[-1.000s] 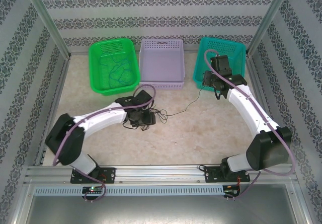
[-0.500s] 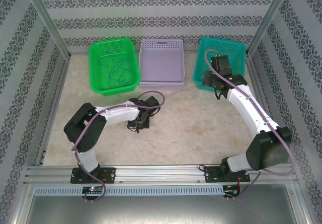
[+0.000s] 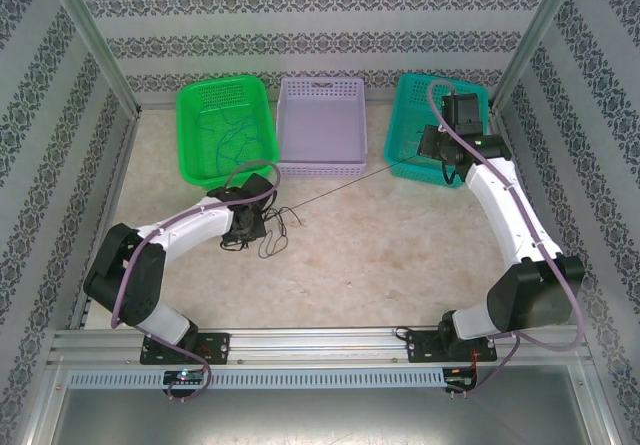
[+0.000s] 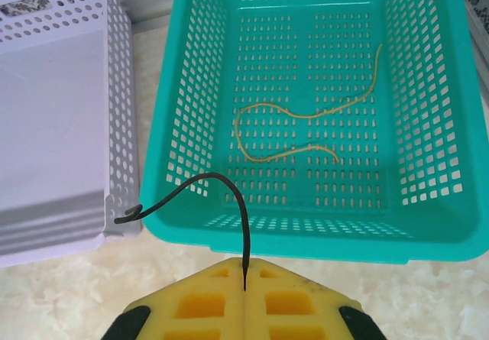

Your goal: Untangle the cables

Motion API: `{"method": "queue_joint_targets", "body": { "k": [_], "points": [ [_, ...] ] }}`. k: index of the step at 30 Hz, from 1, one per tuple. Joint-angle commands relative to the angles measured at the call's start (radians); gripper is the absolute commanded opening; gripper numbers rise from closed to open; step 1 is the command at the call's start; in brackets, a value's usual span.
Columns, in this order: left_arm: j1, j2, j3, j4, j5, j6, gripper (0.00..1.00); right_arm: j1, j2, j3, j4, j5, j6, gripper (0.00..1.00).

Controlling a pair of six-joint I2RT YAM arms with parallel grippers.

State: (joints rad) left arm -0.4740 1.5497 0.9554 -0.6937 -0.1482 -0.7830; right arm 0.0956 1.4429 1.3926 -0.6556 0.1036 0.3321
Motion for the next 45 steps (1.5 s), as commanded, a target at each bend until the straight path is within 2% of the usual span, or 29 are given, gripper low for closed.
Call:
{"method": "queue_joint_targets", "body": {
  "k": [1,8,13,16,20,26,30,34,36,38,40,45],
  "points": [
    [0.061,0.009,-0.056,-0.187,-0.088,0.022,0.00,-0.093,-0.013,0.065,0.063,0.157,-0.036,0.00],
    [0.067,0.013,-0.034,-0.212,-0.104,0.024,0.02,-0.083,-0.033,0.055,0.083,0.109,-0.035,0.00],
    [0.067,-0.017,0.023,-0.230,-0.073,-0.004,0.33,0.005,-0.032,0.014,0.084,0.079,-0.019,0.00],
    [0.065,-0.045,0.072,-0.246,-0.046,-0.019,0.40,0.051,-0.032,-0.024,0.088,0.060,0.004,0.00],
    [0.039,-0.090,0.140,-0.264,-0.010,-0.038,0.43,0.100,-0.021,-0.051,0.075,0.060,0.007,0.00],
    [-0.007,-0.118,0.222,-0.351,-0.050,-0.100,0.51,0.107,-0.023,-0.058,0.074,0.087,-0.009,0.00],
    [-0.019,-0.143,0.224,-0.291,0.097,-0.222,0.54,0.111,-0.016,-0.047,0.071,0.074,-0.012,0.00],
    [-0.116,-0.147,0.197,-0.129,0.203,-0.449,0.55,0.120,-0.017,-0.059,0.076,0.078,-0.002,0.00],
    [-0.173,-0.098,0.209,-0.068,0.202,-0.470,0.53,0.121,-0.018,-0.059,0.076,0.080,0.000,0.00],
    [-0.206,-0.011,0.267,-0.109,0.170,-0.433,0.54,0.120,-0.019,-0.056,0.077,0.080,-0.001,0.00],
    [-0.216,0.086,0.314,-0.157,0.128,-0.365,0.54,0.121,-0.020,-0.053,0.077,0.081,0.001,0.00],
    [-0.215,0.250,0.342,-0.139,0.025,-0.246,0.53,0.121,-0.031,-0.052,0.075,0.084,0.005,0.00]
  ]
}}
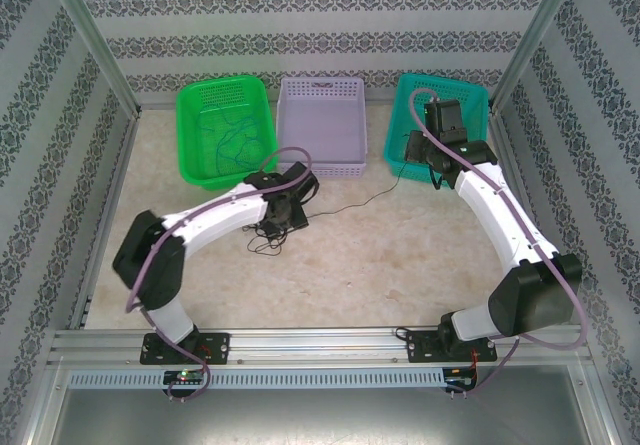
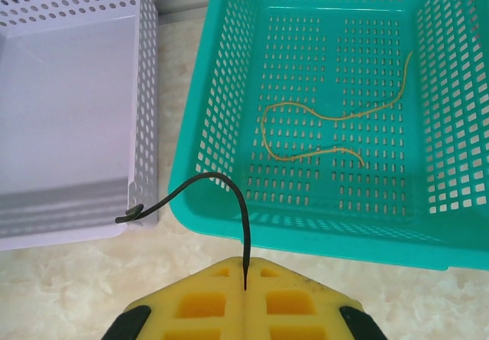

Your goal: Untangle the cables

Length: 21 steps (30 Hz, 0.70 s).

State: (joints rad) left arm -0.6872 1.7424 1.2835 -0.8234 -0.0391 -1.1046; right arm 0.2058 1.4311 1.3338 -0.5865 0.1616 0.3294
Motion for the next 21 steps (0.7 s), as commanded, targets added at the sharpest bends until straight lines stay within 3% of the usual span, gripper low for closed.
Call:
{"method": "queue_joint_targets", "body": {
  "k": [1,8,14,21],
  "points": [
    [0.000,0.086,0.010,0.002,-0.098,0.084,0.52,0.011,-0.023,0.007,0.007,0.027,0.007,0.00],
    [0.080,0.144,-0.085,0.051,-0.182,0.030,0.39,0.001,-0.044,0.021,-0.007,0.040,-0.009,0.00],
    [0.217,0.076,-0.265,0.132,-0.107,-0.035,0.20,-0.075,-0.087,0.046,-0.012,0.057,-0.015,0.00],
    [0.330,-0.005,-0.407,0.196,-0.055,-0.053,0.16,-0.114,-0.137,0.175,0.029,0.092,-0.067,0.00]
  ]
}}
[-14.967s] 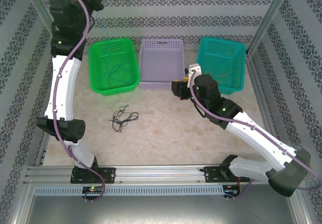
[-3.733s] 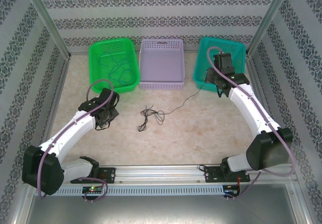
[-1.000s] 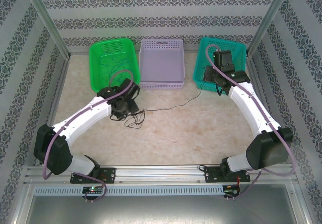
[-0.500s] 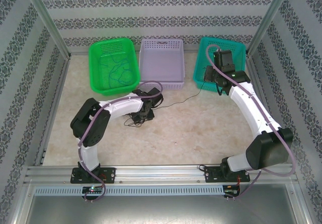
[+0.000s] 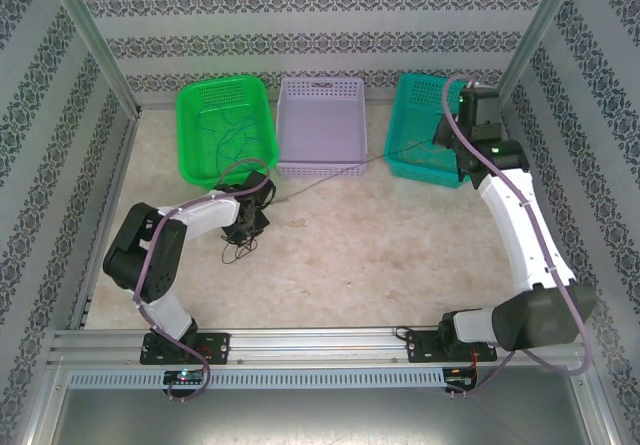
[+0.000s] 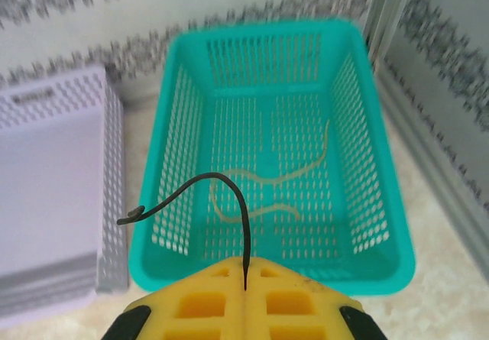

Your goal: Untangle the cables

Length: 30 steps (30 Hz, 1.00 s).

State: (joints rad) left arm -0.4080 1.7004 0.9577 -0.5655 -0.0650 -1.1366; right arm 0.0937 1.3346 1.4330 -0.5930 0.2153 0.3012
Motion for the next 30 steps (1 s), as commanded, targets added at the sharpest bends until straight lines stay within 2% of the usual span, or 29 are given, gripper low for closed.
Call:
{"method": "queue_joint_targets", "body": {
  "k": [1,13,19,23,28,30],
  "points": [
    [0.060,0.033,-0.087,-0.059,-0.029,-0.016,0.16,-0.002,-0.041,0.098,0.038,0.033,-0.043,0.00],
    [0.127,0.033,-0.108,-0.028,0.014,-0.018,0.13,-0.006,-0.075,0.271,0.114,0.099,-0.088,0.00],
    [0.128,0.021,-0.079,-0.019,0.046,0.017,0.13,0.024,-0.041,0.350,0.106,-0.014,-0.061,0.00],
    [0.131,0.002,-0.063,-0.025,0.042,0.017,0.09,0.065,-0.069,0.328,0.136,0.050,-0.086,0.00],
    [0.135,0.022,-0.071,-0.029,0.047,0.019,0.00,0.032,-0.075,0.404,0.148,0.127,-0.104,0.00],
    [0.143,0.021,-0.094,-0.013,0.051,0.011,0.00,-0.010,-0.085,0.415,0.171,0.137,-0.089,0.00]
  ]
}}
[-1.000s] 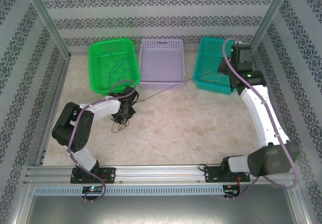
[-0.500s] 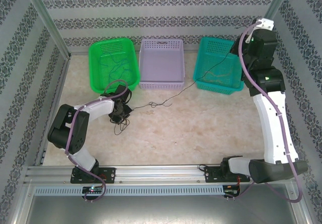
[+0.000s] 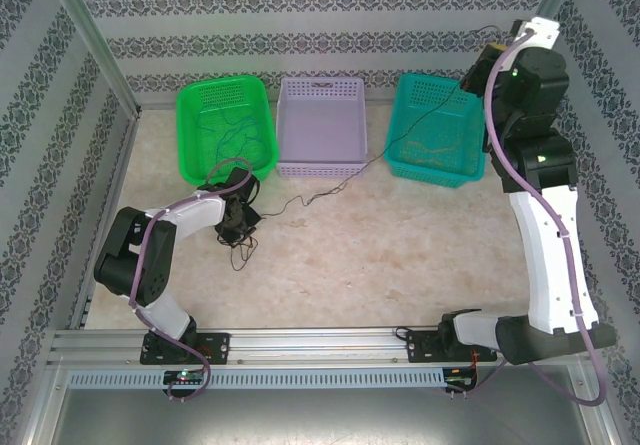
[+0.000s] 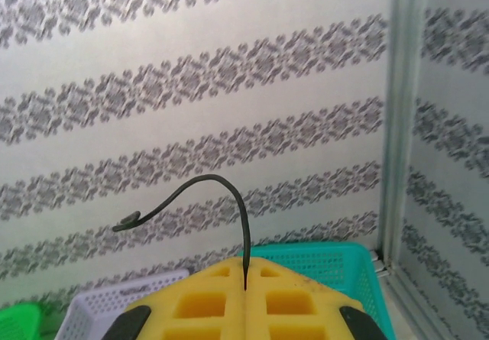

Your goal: Untangle the cables

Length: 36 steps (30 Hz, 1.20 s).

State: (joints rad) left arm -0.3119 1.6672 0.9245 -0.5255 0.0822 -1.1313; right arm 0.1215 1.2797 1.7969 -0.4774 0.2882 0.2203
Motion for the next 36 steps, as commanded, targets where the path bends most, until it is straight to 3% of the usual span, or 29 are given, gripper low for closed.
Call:
{"method": "queue_joint_targets", "body": {
  "k": [1,5,14,29,32,36],
  "points": [
    [0.057,0.054,-0.076,-0.044,-0.093,0.002,0.00,-0.058,-0.032,0.060,0.064,0.064,0.000,0.00],
    [0.097,0.046,-0.106,-0.030,-0.092,0.012,0.00,-0.095,-0.030,0.099,0.075,0.022,-0.001,0.00],
    [0.156,0.037,-0.083,-0.034,-0.075,0.013,0.00,-0.167,-0.051,0.163,0.102,0.058,-0.014,0.00],
    [0.256,0.031,-0.109,0.000,0.023,-0.032,0.00,-0.329,-0.053,0.252,0.130,0.006,0.084,0.00],
    [0.259,0.036,-0.093,0.009,0.033,-0.020,0.00,-0.328,-0.041,0.243,0.126,-0.091,0.135,0.00],
    [0.241,0.016,-0.031,0.007,0.040,0.024,0.00,-0.290,0.004,0.221,0.118,-0.337,0.256,0.00]
  ]
}}
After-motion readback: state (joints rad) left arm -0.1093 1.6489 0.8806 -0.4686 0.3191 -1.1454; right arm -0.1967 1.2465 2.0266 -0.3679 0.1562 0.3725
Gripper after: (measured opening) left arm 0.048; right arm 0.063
